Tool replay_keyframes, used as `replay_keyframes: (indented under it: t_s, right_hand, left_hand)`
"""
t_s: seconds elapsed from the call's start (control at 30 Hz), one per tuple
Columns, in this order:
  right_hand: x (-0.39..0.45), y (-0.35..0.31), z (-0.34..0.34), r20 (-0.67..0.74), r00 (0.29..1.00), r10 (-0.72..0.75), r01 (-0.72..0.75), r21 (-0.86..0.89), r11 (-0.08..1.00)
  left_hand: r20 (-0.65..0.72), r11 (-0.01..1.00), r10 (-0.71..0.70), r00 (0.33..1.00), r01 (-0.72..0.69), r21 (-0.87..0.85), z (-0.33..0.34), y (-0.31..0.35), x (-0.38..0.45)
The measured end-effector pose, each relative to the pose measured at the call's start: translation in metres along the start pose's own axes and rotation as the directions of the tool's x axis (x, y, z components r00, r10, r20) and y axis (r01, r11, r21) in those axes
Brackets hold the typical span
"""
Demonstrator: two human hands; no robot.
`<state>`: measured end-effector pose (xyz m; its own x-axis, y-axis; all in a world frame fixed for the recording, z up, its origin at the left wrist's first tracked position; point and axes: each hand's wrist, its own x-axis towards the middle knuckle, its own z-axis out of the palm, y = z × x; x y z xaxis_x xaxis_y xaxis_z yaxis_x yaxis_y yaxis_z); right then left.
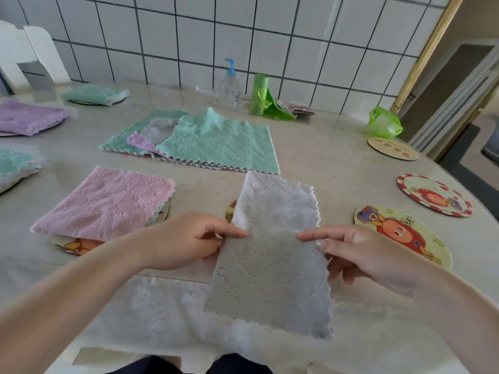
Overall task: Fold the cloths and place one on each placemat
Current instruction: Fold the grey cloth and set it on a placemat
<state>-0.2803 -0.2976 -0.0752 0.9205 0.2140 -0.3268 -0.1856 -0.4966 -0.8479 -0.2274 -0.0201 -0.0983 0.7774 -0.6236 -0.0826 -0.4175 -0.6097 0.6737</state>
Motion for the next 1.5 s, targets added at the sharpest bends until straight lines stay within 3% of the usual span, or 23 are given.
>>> replay_keyframes:
  t_s: [0.1,0.2,0.3,0.47,0.53,0.6,0.83,1.0,1.07,1.13,1.27,1.4,1.5]
  right_hand:
    - [-0.009,0.010,0.005,0.002,1.000,-0.023,0.023,-0.154,0.988]
    - [-0.016,0.025,0.007,-0.097,0.979,-0.177,0.137,-0.322,0.937]
    - [-0.022,0.046,0.006,-0.088,0.866,-0.492,0.274,-0.738,0.616]
    - [-0.025,0.072,0.018,0.123,0.830,-0.543,0.349,-0.875,0.335]
    - [-0.021,0.079,0.027,0.157,0.815,-0.557,0.311,-0.930,0.193]
    - [-0.017,0.082,0.035,0.133,0.779,-0.613,0.289,-0.943,0.163]
    - [-0.012,0.081,0.046,0.043,0.573,-0.818,0.429,-0.866,0.255]
    - [-0.021,0.067,0.048,-0.082,0.490,-0.868,0.589,-0.703,0.399]
    - [-0.024,0.059,0.051,-0.151,0.507,-0.849,0.631,-0.606,0.485]
    - [-0.025,0.052,0.050,-0.258,0.566,-0.783,0.613,-0.503,0.609]
    - [-0.010,0.039,0.041,-0.499,0.656,-0.567,0.457,-0.335,0.824]
    - [0.019,0.019,0.026,-0.611,0.681,-0.403,0.360,-0.200,0.911]
    - [0.044,0.015,0.012,-0.609,0.749,-0.260,0.268,-0.080,0.960]
  left_hand:
    - [0.026,0.952,0.122,0.992,-0.124,0.279,0.008,-0.001,-0.011]
    - [-0.002,0.843,0.283,0.959,-0.248,0.477,0.011,-0.013,-0.019]
    - [-0.012,0.748,0.400,0.916,-0.319,0.582,0.010,-0.027,-0.025]
    - [0.165,0.610,0.446,0.879,-0.434,0.663,0.016,-0.032,-0.028]
    - [0.164,0.561,0.445,0.880,-0.417,0.715,0.026,-0.034,-0.024]
    - [0.130,0.545,0.463,0.877,-0.397,0.738,0.033,-0.035,-0.020]
    - [0.125,0.501,0.582,0.803,-0.476,0.723,0.032,-0.040,-0.022]
    - [-0.042,0.640,0.710,0.703,-0.620,0.454,0.038,-0.031,-0.032]
    - [-0.117,0.713,0.686,0.718,-0.632,0.302,0.038,-0.022,-0.036]
    - [-0.205,0.803,0.596,0.776,-0.574,0.160,0.034,-0.010,-0.036]
    - [-0.369,0.947,0.244,0.897,-0.302,-0.109,0.024,0.002,-0.017]
    - [-0.311,0.807,-0.045,0.949,-0.149,-0.571,0.012,0.004,0.018]
    - [-0.253,0.775,-0.139,0.957,-0.054,-0.630,0.004,-0.003,0.033]
